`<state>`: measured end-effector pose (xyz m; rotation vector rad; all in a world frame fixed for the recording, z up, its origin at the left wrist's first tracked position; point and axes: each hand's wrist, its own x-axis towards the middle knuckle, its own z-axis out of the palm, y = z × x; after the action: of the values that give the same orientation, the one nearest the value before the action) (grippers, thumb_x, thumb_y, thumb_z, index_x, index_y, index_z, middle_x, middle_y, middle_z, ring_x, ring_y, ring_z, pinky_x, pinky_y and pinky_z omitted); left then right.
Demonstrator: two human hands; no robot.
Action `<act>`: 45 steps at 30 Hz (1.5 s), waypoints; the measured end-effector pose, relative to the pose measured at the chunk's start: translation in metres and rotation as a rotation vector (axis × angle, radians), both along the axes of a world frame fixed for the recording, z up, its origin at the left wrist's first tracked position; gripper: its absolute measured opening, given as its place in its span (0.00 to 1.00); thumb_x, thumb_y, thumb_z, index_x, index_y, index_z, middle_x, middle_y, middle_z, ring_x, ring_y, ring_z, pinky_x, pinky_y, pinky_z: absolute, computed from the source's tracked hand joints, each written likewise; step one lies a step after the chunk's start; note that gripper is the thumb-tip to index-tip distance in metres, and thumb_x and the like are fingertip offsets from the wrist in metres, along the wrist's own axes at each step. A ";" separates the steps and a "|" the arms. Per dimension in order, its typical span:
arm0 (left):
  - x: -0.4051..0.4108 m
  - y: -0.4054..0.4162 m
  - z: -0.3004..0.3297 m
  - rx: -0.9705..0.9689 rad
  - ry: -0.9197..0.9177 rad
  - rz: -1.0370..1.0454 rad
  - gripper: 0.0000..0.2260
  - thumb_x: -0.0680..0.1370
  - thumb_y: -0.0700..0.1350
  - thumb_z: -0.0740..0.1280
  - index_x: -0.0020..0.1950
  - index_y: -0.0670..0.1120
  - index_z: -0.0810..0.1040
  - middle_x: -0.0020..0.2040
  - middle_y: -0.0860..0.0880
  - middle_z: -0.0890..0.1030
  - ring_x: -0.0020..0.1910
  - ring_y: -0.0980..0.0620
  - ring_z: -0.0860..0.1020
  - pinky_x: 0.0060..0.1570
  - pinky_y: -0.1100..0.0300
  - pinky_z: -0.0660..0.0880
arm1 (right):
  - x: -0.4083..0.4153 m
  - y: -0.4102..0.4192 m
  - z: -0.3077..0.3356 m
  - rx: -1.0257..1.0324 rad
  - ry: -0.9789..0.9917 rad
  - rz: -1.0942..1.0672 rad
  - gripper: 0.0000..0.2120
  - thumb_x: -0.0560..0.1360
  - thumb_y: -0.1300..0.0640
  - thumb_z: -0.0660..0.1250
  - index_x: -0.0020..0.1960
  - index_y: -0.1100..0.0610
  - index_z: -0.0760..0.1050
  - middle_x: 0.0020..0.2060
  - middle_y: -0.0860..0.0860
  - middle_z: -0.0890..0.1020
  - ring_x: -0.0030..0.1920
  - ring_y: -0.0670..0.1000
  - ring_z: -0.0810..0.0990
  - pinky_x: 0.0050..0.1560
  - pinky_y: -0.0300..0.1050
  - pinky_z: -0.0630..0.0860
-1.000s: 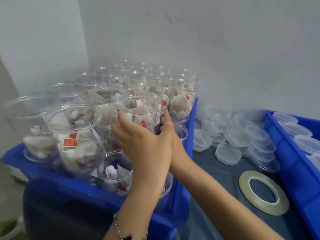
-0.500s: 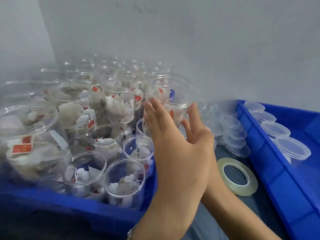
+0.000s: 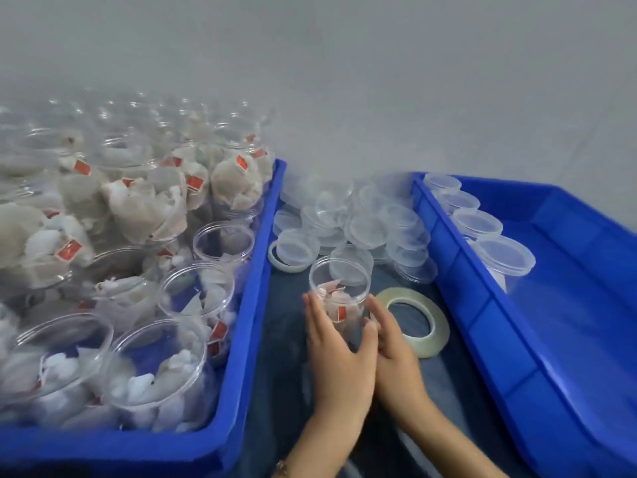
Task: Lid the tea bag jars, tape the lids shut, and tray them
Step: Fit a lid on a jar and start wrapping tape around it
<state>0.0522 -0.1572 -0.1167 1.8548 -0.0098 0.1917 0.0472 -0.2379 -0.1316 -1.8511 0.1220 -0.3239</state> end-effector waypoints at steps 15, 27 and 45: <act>0.039 0.026 -0.036 0.048 -0.016 -0.049 0.44 0.69 0.51 0.74 0.76 0.59 0.50 0.74 0.55 0.63 0.69 0.56 0.66 0.61 0.63 0.66 | 0.137 -0.041 0.003 -1.064 0.221 0.000 0.27 0.76 0.49 0.63 0.73 0.54 0.61 0.71 0.57 0.62 0.71 0.57 0.60 0.67 0.53 0.63; 0.040 0.026 -0.039 0.040 -0.039 -0.052 0.44 0.68 0.51 0.75 0.76 0.57 0.50 0.74 0.54 0.63 0.71 0.55 0.64 0.67 0.54 0.66 | 0.113 -0.039 0.049 -0.413 -0.083 -0.427 0.07 0.79 0.59 0.58 0.50 0.57 0.74 0.45 0.53 0.80 0.45 0.52 0.78 0.43 0.39 0.72; 0.040 0.026 -0.043 0.042 -0.065 -0.041 0.44 0.68 0.52 0.75 0.75 0.58 0.51 0.73 0.54 0.64 0.71 0.55 0.64 0.66 0.59 0.65 | 0.114 -0.058 0.037 -0.696 0.081 -0.286 0.10 0.73 0.62 0.67 0.54 0.60 0.78 0.45 0.54 0.82 0.47 0.56 0.79 0.48 0.47 0.74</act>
<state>0.0925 -0.1312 -0.1592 1.8874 -0.0979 0.2248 0.1609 -0.2961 -0.0947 -2.5432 0.3680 -0.5374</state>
